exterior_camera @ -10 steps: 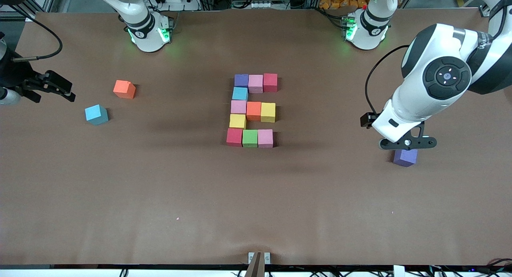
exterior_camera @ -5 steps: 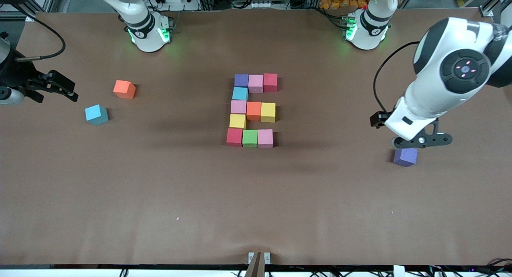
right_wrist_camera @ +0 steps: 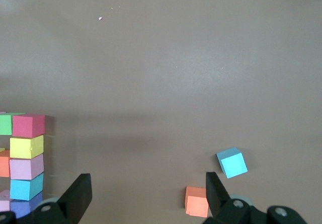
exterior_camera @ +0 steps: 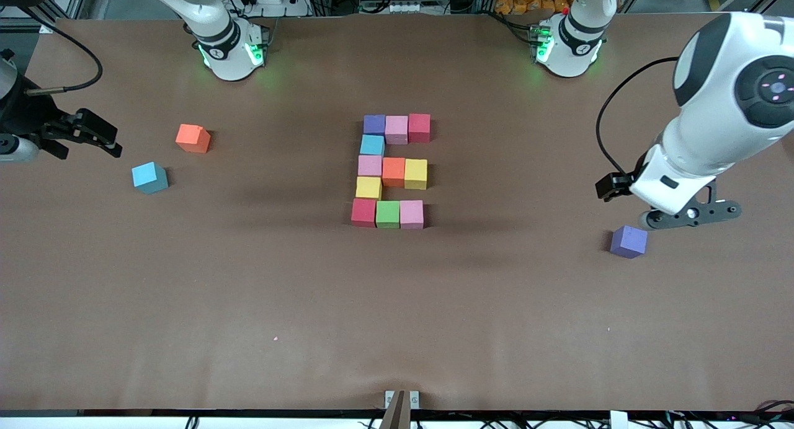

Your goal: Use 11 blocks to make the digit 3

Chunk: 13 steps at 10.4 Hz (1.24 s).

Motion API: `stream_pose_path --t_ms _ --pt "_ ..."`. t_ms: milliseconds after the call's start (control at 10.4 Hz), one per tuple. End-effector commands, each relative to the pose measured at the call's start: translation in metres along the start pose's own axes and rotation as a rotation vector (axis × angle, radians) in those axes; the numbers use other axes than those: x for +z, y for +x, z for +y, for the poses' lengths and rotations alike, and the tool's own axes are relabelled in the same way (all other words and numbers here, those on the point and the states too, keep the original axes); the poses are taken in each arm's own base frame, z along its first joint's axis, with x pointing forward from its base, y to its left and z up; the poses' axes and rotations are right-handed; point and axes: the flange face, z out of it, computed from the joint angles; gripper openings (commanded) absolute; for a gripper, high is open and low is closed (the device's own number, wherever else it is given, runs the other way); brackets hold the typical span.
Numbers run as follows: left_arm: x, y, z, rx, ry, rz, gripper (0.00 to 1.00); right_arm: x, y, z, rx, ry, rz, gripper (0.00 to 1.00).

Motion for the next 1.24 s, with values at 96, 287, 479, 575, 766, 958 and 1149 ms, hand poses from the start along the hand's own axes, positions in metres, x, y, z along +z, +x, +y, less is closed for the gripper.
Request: stream_pose_path --t_ms 96,287,479,575,766,958,1149 --pt "-0.034 -0.022 -0.02 -0.059 -0.007 0.061 1.0 -0.001 0.0 -0.004 0.012 0.013 0.006 1.0" --pt "-0.043 -0.033 -0.045 -0.117 -0.101 0.087 1.0 -0.001 0.001 -0.004 0.012 0.014 0.009 1.0" --pt "-0.051 -0.039 -0.053 -0.086 -0.117 0.118 1.0 0.001 0.001 -0.008 0.006 0.014 0.01 1.0" --pt "-0.054 -0.039 -0.057 -0.089 -0.117 0.122 1.0 0.007 0.002 -0.008 0.007 0.014 -0.001 1.0" --pt "-0.068 -0.038 -0.055 -0.088 -0.111 0.131 1.0 0.009 0.002 -0.008 0.007 0.014 0.001 1.0" --pt "-0.074 -0.039 -0.057 -0.088 -0.109 0.121 1.0 0.008 -0.004 -0.008 0.007 0.011 -0.018 1.0" --pt "-0.083 -0.041 -0.058 -0.087 -0.107 0.12 1.0 0.014 -0.02 -0.006 0.01 0.008 -0.075 1.0"
